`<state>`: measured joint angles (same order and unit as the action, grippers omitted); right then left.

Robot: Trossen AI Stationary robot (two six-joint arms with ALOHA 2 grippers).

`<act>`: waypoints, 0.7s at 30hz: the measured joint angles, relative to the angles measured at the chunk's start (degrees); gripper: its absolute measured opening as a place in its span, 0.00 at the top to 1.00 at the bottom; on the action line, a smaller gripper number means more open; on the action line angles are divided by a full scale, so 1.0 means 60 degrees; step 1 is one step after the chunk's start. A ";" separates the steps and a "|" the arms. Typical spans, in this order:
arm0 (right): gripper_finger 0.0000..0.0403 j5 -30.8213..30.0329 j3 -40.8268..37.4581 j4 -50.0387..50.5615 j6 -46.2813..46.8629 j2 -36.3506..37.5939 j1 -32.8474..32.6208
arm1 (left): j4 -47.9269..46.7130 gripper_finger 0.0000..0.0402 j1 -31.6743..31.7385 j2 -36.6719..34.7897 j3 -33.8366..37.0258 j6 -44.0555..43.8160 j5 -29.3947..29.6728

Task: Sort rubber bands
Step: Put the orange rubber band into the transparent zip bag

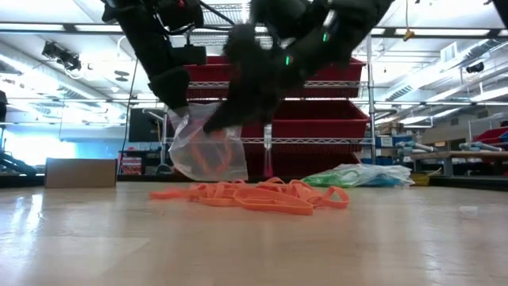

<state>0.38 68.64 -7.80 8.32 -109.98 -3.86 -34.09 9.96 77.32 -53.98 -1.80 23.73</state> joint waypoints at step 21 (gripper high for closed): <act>1.00 -0.1857 -0.0011 -0.0448 -0.2108 0.1936 0.0599 | 0.0745 1.00 0.0000 0.0000 -0.0002 -0.0028 -0.1947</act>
<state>-10.76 68.58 -10.48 -4.33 -98.37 -0.27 -29.63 9.96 77.32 -53.99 -1.97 12.05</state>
